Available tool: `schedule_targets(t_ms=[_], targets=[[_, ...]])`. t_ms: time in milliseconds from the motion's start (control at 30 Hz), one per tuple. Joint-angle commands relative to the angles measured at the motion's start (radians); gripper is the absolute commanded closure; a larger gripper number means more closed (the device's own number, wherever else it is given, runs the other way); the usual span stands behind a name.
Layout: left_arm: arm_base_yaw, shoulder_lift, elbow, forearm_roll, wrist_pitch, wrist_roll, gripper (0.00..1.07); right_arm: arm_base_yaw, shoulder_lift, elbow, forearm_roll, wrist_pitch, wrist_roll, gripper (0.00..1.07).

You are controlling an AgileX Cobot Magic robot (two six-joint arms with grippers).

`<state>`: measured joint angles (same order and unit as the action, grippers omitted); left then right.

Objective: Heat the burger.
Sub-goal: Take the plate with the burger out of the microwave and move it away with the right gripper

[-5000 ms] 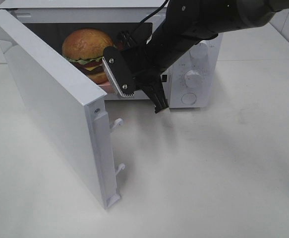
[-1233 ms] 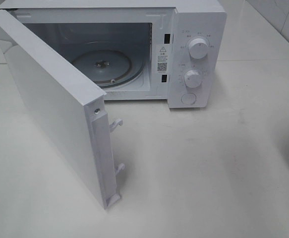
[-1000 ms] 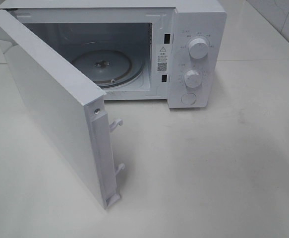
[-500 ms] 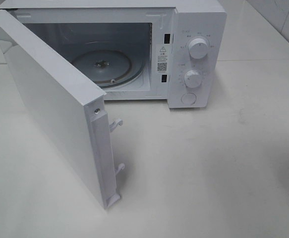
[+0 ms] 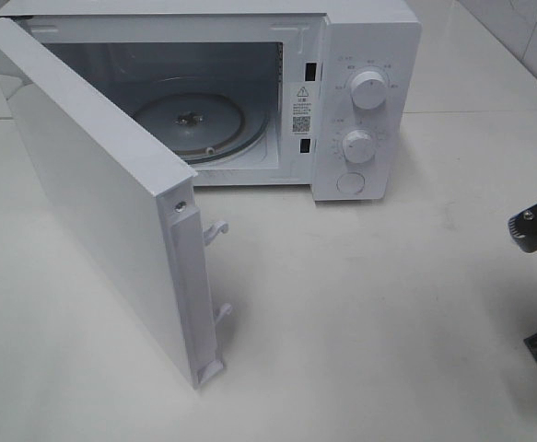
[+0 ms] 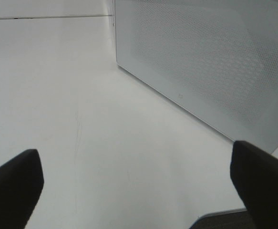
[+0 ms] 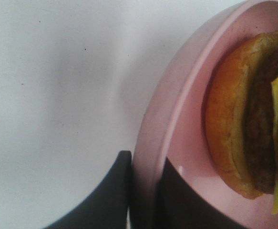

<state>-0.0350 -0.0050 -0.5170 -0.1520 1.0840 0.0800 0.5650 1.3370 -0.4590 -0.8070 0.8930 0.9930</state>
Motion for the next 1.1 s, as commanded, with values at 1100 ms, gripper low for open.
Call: schedule_targets(t_ms=[1100], targets=[[0.000,-0.005,0.000,0.000,-0.013,-0.004,0.07,-0.007,0.438,-0.062,-0.145,-0.085,0.382,0.64]])
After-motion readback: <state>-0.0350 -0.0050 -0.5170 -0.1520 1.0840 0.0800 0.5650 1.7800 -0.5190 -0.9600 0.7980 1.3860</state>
